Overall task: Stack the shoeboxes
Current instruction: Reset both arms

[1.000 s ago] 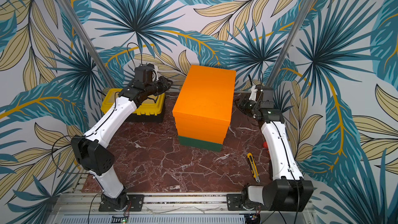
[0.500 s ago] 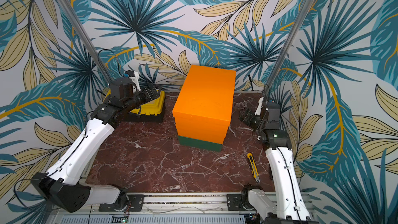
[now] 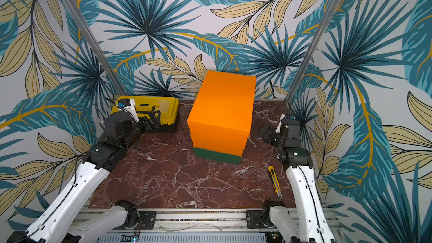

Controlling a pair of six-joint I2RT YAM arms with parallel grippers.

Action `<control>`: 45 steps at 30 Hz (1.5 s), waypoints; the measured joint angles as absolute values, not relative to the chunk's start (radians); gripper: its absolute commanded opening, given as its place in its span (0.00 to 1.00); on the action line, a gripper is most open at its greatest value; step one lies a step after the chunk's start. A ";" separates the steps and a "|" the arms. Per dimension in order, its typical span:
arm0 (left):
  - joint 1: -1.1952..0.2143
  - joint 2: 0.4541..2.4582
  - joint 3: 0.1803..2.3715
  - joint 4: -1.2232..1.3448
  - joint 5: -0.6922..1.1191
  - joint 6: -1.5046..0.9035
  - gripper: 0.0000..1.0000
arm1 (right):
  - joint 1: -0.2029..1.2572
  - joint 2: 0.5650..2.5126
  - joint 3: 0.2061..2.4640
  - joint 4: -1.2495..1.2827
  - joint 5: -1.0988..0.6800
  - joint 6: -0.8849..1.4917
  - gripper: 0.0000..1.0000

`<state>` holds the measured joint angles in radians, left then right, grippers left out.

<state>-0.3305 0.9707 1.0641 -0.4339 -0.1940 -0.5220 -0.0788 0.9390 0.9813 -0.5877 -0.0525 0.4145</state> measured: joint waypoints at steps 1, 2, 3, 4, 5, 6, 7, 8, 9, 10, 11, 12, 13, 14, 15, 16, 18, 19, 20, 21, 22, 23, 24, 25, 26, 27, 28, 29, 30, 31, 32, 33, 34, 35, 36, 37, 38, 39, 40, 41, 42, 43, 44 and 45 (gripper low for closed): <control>-0.331 0.960 1.045 -0.432 -0.203 -0.519 1.00 | -0.079 0.930 0.966 -0.579 -0.052 0.412 0.99; -0.331 0.951 1.026 -0.430 -0.212 -0.515 1.00 | -0.079 0.918 0.948 -0.571 -0.051 0.410 0.99; -0.331 0.942 1.008 -0.426 -0.223 -0.509 1.00 | -0.079 0.907 0.933 -0.565 -0.048 0.406 0.99; -0.331 0.933 0.992 -0.423 -0.233 -0.505 1.00 | -0.079 0.895 0.921 -0.558 -0.045 0.402 1.00; -0.331 0.922 0.974 -0.420 -0.245 -0.501 1.00 | -0.079 0.882 0.906 -0.546 -0.041 0.398 1.00; -0.331 0.910 0.958 -0.418 -0.257 -0.501 1.00 | -0.079 0.868 0.892 -0.537 -0.036 0.393 0.99; -0.331 0.892 0.937 -0.415 -0.274 -0.502 0.99 | -0.079 0.852 0.876 -0.525 -0.029 0.388 1.00; -0.330 0.868 0.912 -0.410 -0.293 -0.504 1.00 | -0.079 0.835 0.858 -0.514 -0.026 0.384 0.99; -0.330 0.841 0.888 -0.407 -0.310 -0.505 1.00 | -0.079 0.821 0.844 -0.506 -0.023 0.381 0.99; -0.330 0.810 0.862 -0.400 -0.326 -0.505 1.00 | -0.079 0.802 0.822 -0.490 -0.022 0.377 1.00; -0.330 0.775 0.831 -0.384 -0.343 -0.504 1.00 | -0.079 0.785 0.802 -0.476 -0.022 0.374 1.00; -0.330 0.744 0.806 -0.374 -0.359 -0.503 1.00 | -0.079 0.774 0.789 -0.466 -0.022 0.373 1.00; -0.330 0.715 0.780 -0.360 -0.377 -0.502 1.00 | -0.079 0.764 0.775 -0.455 -0.022 0.369 0.99; -0.330 0.693 0.755 -0.340 -0.399 -0.497 1.00 | -0.079 0.757 0.764 -0.439 -0.022 0.366 1.00; -0.330 0.678 0.737 -0.325 -0.419 -0.489 1.00 | -0.079 0.754 0.755 -0.426 -0.022 0.364 0.99; -0.330 0.669 0.717 -0.300 -0.443 -0.474 1.00 | -0.079 0.751 0.744 -0.406 -0.018 0.360 0.99; -0.330 0.668 0.673 -0.230 -0.472 -0.413 1.00 | -0.079 0.750 0.726 -0.375 -0.002 0.357 1.00; -0.330 0.678 0.651 -0.203 -0.473 -0.371 1.00 | -0.079 0.750 0.716 -0.358 0.009 0.355 1.00; -0.330 0.695 0.633 -0.184 -0.462 -0.331 1.00 | -0.079 0.750 0.707 -0.340 0.021 0.354 0.99; -0.330 0.709 0.621 -0.170 -0.449 -0.300 1.00 | -0.079 0.750 0.699 -0.324 0.028 0.354 1.00; -0.330 0.728 0.608 -0.155 -0.427 -0.268 1.00 | -0.079 0.750 0.688 -0.300 0.034 0.354 0.99; -0.330 0.746 0.595 -0.144 -0.406 -0.244 1.00 | -0.079 0.749 0.673 -0.269 0.038 0.354 1.00; -0.330 0.756 0.582 -0.133 -0.388 -0.226 1.00 | -0.079 0.747 0.660 -0.244 0.038 0.354 1.00; -0.330 0.759 0.567 -0.121 -0.372 -0.208 1.00 | -0.079 0.742 0.641 -0.214 0.038 0.354 1.00; -0.330 0.758 0.551 -0.105 -0.357 -0.192 1.00 | -0.079 0.736 0.624 -0.189 0.037 0.354 0.99; -0.330 0.756 0.538 -0.086 -0.352 -0.182 1.00 | -0.078 0.728 0.608 -0.165 0.037 0.352 1.00; -0.330 0.752 0.523 -0.065 -0.348 -0.171 1.00 | -0.078 0.717 0.589 -0.138 0.037 0.350 1.00; -0.330 0.748 0.506 -0.042 -0.348 -0.164 1.00 | -0.075 0.704 0.568 -0.108 0.039 0.342 1.00; -0.330 0.744 0.493 -0.024 -0.349 -0.159 1.00 | -0.070 0.693 0.551 -0.087 0.042 0.335 0.99; -0.330 0.739 0.478 -0.005 -0.352 -0.154 1.00 | -0.064 0.684 0.533 -0.062 0.045 0.325 1.00; -0.330 0.735 0.464 0.014 -0.353 -0.149 0.99 | -0.056 0.680 0.519 -0.038 0.050 0.314 1.00; -0.330 0.733 0.454 0.029 -0.356 -0.145 0.99 | -0.047 0.679 0.507 -0.019 0.056 0.302 1.00; -0.330 0.732 0.444 0.043 -0.359 -0.144 1.00 | -0.037 0.685 0.496 -0.001 0.066 0.287 0.99; -0.330 0.734 0.436 0.056 -0.361 -0.139 1.00 | -0.029 0.696 0.490 0.014 0.076 0.271 0.99; -0.330 0.737 0.429 0.070 -0.363 -0.132 0.99 | -0.020 0.714 0.485 0.030 0.088 0.251 0.99; -0.330 0.744 0.420 0.090 -0.367 -0.120 1.00 | -0.013 0.741 0.484 0.042 0.103 0.231 1.00; -0.330 0.754 0.412 0.110 -0.370 -0.110 1.00 | -0.010 0.766 0.484 0.054 0.115 0.216 0.99; -0.330 0.768 0.401 0.133 -0.376 -0.097 1.00 | -0.008 0.801 0.482 0.066 0.128 0.202 1.00; -0.330 0.787 0.389 0.155 -0.382 -0.086 1.00 | -0.007 0.830 0.475 0.080 0.140 0.193 1.00; -0.329 0.809 0.376 0.178 -0.389 -0.075 1.00 | -0.007 0.853 0.461 0.105 0.150 0.188 0.99; -0.329 0.839 0.363 0.204 -0.398 -0.067 1.00 | -0.007 0.873 0.435 0.147 0.160 0.185 1.00; -0.328 0.876 0.353 0.225 -0.407 -0.057 1.00 | -0.007 0.891 0.405 0.182 0.168 0.181 0.99; -0.327 0.910 0.347 0.241 -0.411 -0.051 1.00 | -0.007 0.906 0.380 0.210 0.173 0.176 1.00; -0.325 0.948 0.342 0.257 -0.414 -0.046 1.00 | -0.007 0.921 0.354 0.240 0.176 0.168 0.99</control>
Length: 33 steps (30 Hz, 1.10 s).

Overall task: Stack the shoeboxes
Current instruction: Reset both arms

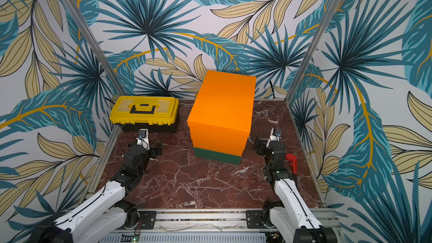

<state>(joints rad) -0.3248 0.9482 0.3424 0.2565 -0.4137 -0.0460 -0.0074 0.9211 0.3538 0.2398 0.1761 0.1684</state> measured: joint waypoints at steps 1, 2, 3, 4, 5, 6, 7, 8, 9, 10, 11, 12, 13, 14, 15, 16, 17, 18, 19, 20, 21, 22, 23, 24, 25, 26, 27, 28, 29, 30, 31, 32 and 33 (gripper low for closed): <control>-0.323 0.983 0.342 0.270 -0.416 -0.039 1.00 | -0.007 0.936 0.332 0.263 0.176 0.159 1.00; -0.322 1.011 0.342 0.284 -0.415 -0.035 1.00 | -0.007 0.945 0.322 0.280 0.177 0.153 1.00; -0.321 1.040 0.342 0.304 -0.415 -0.030 1.00 | -0.007 0.958 0.312 0.305 0.180 0.145 0.99; -0.318 1.065 0.342 0.325 -0.415 -0.025 1.00 | -0.007 0.969 0.307 0.328 0.184 0.138 0.99; -0.316 1.087 0.342 0.343 -0.415 -0.023 1.00 | -0.006 0.979 0.305 0.347 0.190 0.132 1.00; -0.311 1.110 0.342 0.362 -0.415 -0.021 1.00 | -0.006 0.992 0.304 0.369 0.198 0.125 1.00; -0.305 1.136 0.342 0.384 -0.415 -0.017 1.00 | -0.006 1.005 0.304 0.392 0.206 0.120 1.00; -0.299 1.158 0.342 0.399 -0.415 -0.015 1.00 | -0.006 1.018 0.303 0.413 0.214 0.117 0.99; -0.294 1.183 0.343 0.414 -0.414 -0.011 0.99 | -0.006 1.034 0.303 0.433 0.223 0.113 1.00; -0.289 1.203 0.344 0.425 -0.413 -0.007 1.00 | -0.006 1.048 0.303 0.445 0.233 0.111 1.00; -0.286 1.219 0.346 0.433 -0.411 -0.003 0.99 | -0.006 1.060 0.303 0.451 0.241 0.111 0.99; -0.281 1.238 0.352 0.441 -0.408 0.004 1.00 | -0.006 1.073 0.303 0.460 0.249 0.111 0.99; -0.277 1.259 0.361 0.449 -0.407 0.012 1.00 | -0.006 1.085 0.303 0.470 0.257 0.111 0.99; -0.273 1.277 0.370 0.458 -0.404 0.018 1.00 | -0.006 1.097 0.304 0.477 0.262 0.111 0.99; -0.267 1.296 0.383 0.465 -0.403 0.028 1.00 | -0.006 1.111 0.307 0.485 0.268 0.110 0.99; -0.262 1.314 0.396 0.474 -0.400 0.038 1.00 | -0.006 1.127 0.311 0.495 0.273 0.109 0.99; -0.257 1.331 0.408 0.483 -0.397 0.047 1.00 | -0.006 1.144 0.317 0.505 0.278 0.107 1.00; -0.252 1.346 0.420 0.491 -0.390 0.058 0.99 | -0.006 1.164 0.324 0.516 0.281 0.104 1.00; -0.246 1.364 0.432 0.503 -0.377 0.068 0.99 | -0.006 1.187 0.334 0.529 0.283 0.099 1.00; -0.239 1.377 0.441 0.511 -0.362 0.079 1.00 | -0.006 1.205 0.342 0.541 0.283 0.096 0.99; -0.229 1.391 0.450 0.518 -0.339 0.086 1.00 | -0.006 1.232 0.353 0.558 0.283 0.092 1.00; -0.220 1.404 0.460 0.522 -0.316 0.096 0.99 | -0.006 1.255 0.364 0.573 0.282 0.088 1.00; -0.212 1.417 0.469 0.528 -0.300 0.103 0.99 | -0.006 1.277 0.374 0.587 0.282 0.085 0.99; -0.204 1.430 0.479 0.529 -0.285 0.109 1.00 | -0.006 1.301 0.384 0.607 0.281 0.081 1.00; -0.195 1.441 0.486 0.534 -0.263 0.117 1.00 | -0.006 1.332 0.388 0.646 0.282 0.079 0.99; -0.187 1.448 0.492 0.535 -0.247 0.122 0.99 | -0.006 1.365 0.389 0.685 0.284 0.077 1.00; -0.173 1.455 0.496 0.537 -0.222 0.125 1.00 | -0.006 1.410 0.389 0.735 0.284 0.071 0.99; -0.159 1.459 0.499 0.538 -0.202 0.125 0.99 | -0.006 1.455 0.386 0.780 0.283 0.065 0.99; -0.146 1.462 0.501 0.538 -0.186 0.124 1.00 | -0.006 1.481 0.385 0.788 0.281 0.061 0.99; -0.130 1.464 0.501 0.541 -0.167 0.121 1.00 | -0.006 1.491 0.384 0.779 0.279 0.059 1.00; -0.109 1.464 0.501 0.542 -0.140 0.114 1.00 | -0.006 1.491 0.384 0.779 0.276 0.058 1.00; -0.091 1.464 0.501 0.543 -0.117 0.107 1.00 | -0.006 1.491 0.384 0.792 0.275 0.055 0.99; -0.067 1.464 0.501 0.546 -0.088 0.096 1.00 | -0.006 1.491 0.384 0.814 0.272 0.052 0.99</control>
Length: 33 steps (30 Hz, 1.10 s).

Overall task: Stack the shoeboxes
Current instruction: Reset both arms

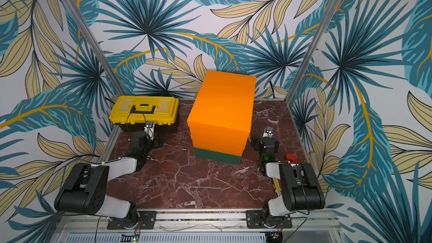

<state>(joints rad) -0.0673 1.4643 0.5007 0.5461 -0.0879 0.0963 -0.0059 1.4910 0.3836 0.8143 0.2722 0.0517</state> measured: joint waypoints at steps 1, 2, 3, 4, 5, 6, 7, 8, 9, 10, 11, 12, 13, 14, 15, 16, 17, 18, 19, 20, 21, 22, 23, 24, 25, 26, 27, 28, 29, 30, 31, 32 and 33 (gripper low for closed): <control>-0.042 1.465 0.501 0.551 -0.059 0.085 1.00 | -0.006 1.491 0.384 0.832 0.268 0.049 0.99; -0.021 1.467 0.500 0.559 -0.036 0.073 1.00 | -0.006 1.491 0.384 0.841 0.268 0.047 0.99; 0.004 1.472 0.495 0.582 -0.009 0.059 1.00 | -0.006 1.491 0.384 0.848 0.264 0.046 1.00; 0.024 1.477 0.487 0.608 0.012 0.045 1.00 | -0.006 1.491 0.384 0.850 0.262 0.044 0.99; 0.037 1.482 0.473 0.642 0.027 0.034 0.99 | -0.006 1.491 0.384 0.852 0.261 0.044 0.99; 0.047 1.491 0.451 0.687 0.039 0.025 0.99 | -0.006 1.491 0.384 0.855 0.260 0.044 1.00; 0.055 1.500 0.433 0.719 0.046 0.015 1.00 | -0.007 1.491 0.384 0.857 0.255 0.044 0.99; 0.060 1.510 0.416 0.737 0.051 0.006 1.00 | -0.009 1.491 0.384 0.857 0.242 0.043 1.00; 0.061 1.518 0.406 0.748 0.056 0.000 1.00 | -0.017 1.491 0.385 0.853 0.215 0.043 1.00; 0.061 1.523 0.401 0.754 0.057 -0.007 0.99 | -0.026 1.491 0.389 0.844 0.189 0.041 0.99; 0.061 1.526 0.400 0.762 0.057 -0.013 1.00 | -0.039 1.491 0.392 0.839 0.154 0.040 0.99; 0.060 1.528 0.400 0.772 0.057 -0.016 1.00 | -0.056 1.491 0.393 0.840 0.121 0.040 1.00; 0.060 1.529 0.400 0.780 0.056 -0.018 1.00 | -0.066 1.491 0.393 0.840 0.101 0.040 0.99; 0.058 1.529 0.400 0.790 0.052 -0.019 1.00 | -0.075 1.491 0.393 0.839 0.081 0.040 0.99; 0.055 1.529 0.400 0.798 0.047 -0.019 1.00 | -0.080 1.491 0.393 0.839 0.065 0.040 1.00; 0.054 1.529 0.400 0.804 0.045 -0.020 0.99 | -0.081 1.491 0.393 0.839 0.054 0.039 1.00; 0.053 1.529 0.400 0.808 0.044 -0.020 1.00 | -0.081 1.491 0.393 0.838 0.043 0.038 0.99; 0.053 1.529 0.400 0.812 0.042 -0.020 1.00 | -0.081 1.491 0.395 0.832 0.036 0.036 1.00; 0.053 1.528 0.400 0.815 0.041 -0.020 0.99 | -0.081 1.491 0.396 0.831 0.031 0.036 1.00; 0.053 1.528 0.399 0.818 0.041 -0.020 1.00 | -0.080 1.491 0.397 0.830 0.028 0.036 1.00; 0.053 1.526 0.397 0.820 0.041 -0.020 1.00 | -0.079 1.491 0.397 0.830 0.028 0.036 1.00; 0.053 1.525 0.395 0.822 0.040 -0.021 1.00 | -0.078 1.491 0.397 0.829 0.028 0.036 1.00; 0.053 1.524 0.393 0.825 0.038 -0.023 0.99 | -0.077 1.491 0.397 0.829 0.028 0.035 0.99; 0.053 1.524 0.392 0.825 0.037 -0.025 0.99 | -0.076 1.491 0.397 0.829 0.028 0.033 1.00; 0.053 1.524 0.391 0.825 0.034 -0.027 1.00 | -0.075 1.491 0.397 0.829 0.028 0.032 1.00; 0.053 1.524 0.392 0.826 0.030 -0.027 1.00 | -0.074 1.491 0.397 0.830 0.029 0.032 0.99; 0.052 1.524 0.392 0.827 0.028 -0.027 1.00 | -0.073 1.491 0.397 0.831 0.029 0.030 1.00; 0.051 1.524 0.392 0.827 0.026 -0.027 1.00 | -0.072 1.491 0.395 0.836 0.028 0.029 1.00; 0.049 1.524 0.392 0.827 0.022 -0.027 1.00 | -0.071 1.489 0.386 0.854 0.028 0.028 0.99; 0.047 1.524 0.392 0.827 0.020 -0.027 1.00 | -0.070 1.487 0.373 0.873 0.027 0.025 1.00; 0.046 1.525 0.392 0.827 0.018 -0.027 1.00 | -0.070 1.484 0.354 0.896 0.025 0.023 1.00; 0.046 1.525 0.392 0.827 0.017 -0.027 1.00 | -0.069 1.481 0.338 0.909 0.024 0.021 1.00; 0.044 1.525 0.392 0.827 0.015 -0.027 1.00 | -0.069 1.481 0.332 0.909 0.022 0.020 1.00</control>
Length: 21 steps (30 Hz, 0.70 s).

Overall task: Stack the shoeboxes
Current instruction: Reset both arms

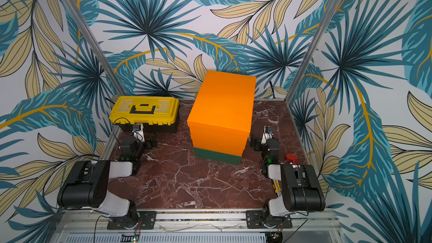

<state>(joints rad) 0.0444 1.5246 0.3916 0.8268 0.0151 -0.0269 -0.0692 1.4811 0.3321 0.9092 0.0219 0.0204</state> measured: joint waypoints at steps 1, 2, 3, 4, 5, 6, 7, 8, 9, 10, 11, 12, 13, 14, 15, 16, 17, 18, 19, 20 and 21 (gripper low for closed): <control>0.044 1.525 0.392 0.827 0.014 -0.027 0.99 | -0.069 1.481 0.332 0.907 0.022 0.021 1.00; 0.043 1.525 0.392 0.826 0.013 -0.027 1.00 | -0.069 1.481 0.338 0.902 0.022 0.021 1.00; 0.043 1.525 0.392 0.826 0.012 -0.027 0.99 | -0.069 1.481 0.347 0.891 0.022 0.021 1.00; 0.042 1.525 0.392 0.827 0.011 -0.027 0.99 | -0.069 1.482 0.365 0.868 0.026 0.022 0.99; 0.042 1.525 0.392 0.827 0.011 -0.027 1.00 | -0.069 1.482 0.382 0.859 0.030 0.022 1.00; 0.042 1.525 0.392 0.827 0.010 -0.027 0.99 | -0.069 1.481 0.390 0.859 0.033 0.022 1.00; 0.042 1.525 0.392 0.827 0.010 -0.027 1.00 | -0.069 1.481 0.397 0.858 0.034 0.022 1.00; 0.042 1.525 0.392 0.827 0.010 -0.027 1.00 | -0.069 1.481 0.402 0.854 0.036 0.022 0.99; 0.042 1.525 0.392 0.827 0.008 -0.027 1.00 | -0.069 1.481 0.403 0.852 0.037 0.022 0.99; 0.042 1.525 0.392 0.827 0.007 -0.027 1.00 | -0.069 1.481 0.403 0.846 0.037 0.022 1.00; 0.042 1.525 0.392 0.827 0.007 -0.027 0.99 | -0.069 1.481 0.403 0.838 0.038 0.022 0.99; 0.042 1.525 0.392 0.827 0.007 -0.027 0.99 | -0.069 1.481 0.403 0.832 0.038 0.022 1.00; 0.042 1.525 0.392 0.827 0.007 -0.027 0.99 | -0.069 1.481 0.403 0.829 0.038 0.022 1.00; 0.042 1.525 0.392 0.827 0.007 -0.027 0.99 | -0.069 1.481 0.403 0.828 0.037 0.022 0.99; 0.042 1.525 0.392 0.827 0.007 -0.027 0.99 | -0.069 1.481 0.403 0.828 0.038 0.022 1.00; 0.042 1.525 0.392 0.827 0.007 -0.027 0.99 | -0.069 1.481 0.403 0.828 0.038 0.022 0.99; 0.042 1.525 0.392 0.827 0.006 -0.027 0.99 | -0.069 1.481 0.403 0.828 0.037 0.022 1.00; 0.042 1.525 0.392 0.827 0.004 -0.027 0.99 | -0.069 1.481 0.403 0.828 0.038 0.022 1.00; 0.042 1.525 0.392 0.827 0.004 -0.027 1.00 | -0.069 1.481 0.403 0.828 0.038 0.022 1.00; 0.042 1.525 0.392 0.827 0.004 -0.027 0.99 | -0.069 1.481 0.403 0.828 0.038 0.022 0.99; 0.042 1.525 0.392 0.827 0.004 -0.027 0.99 | -0.069 1.481 0.403 0.828 0.038 0.022 1.00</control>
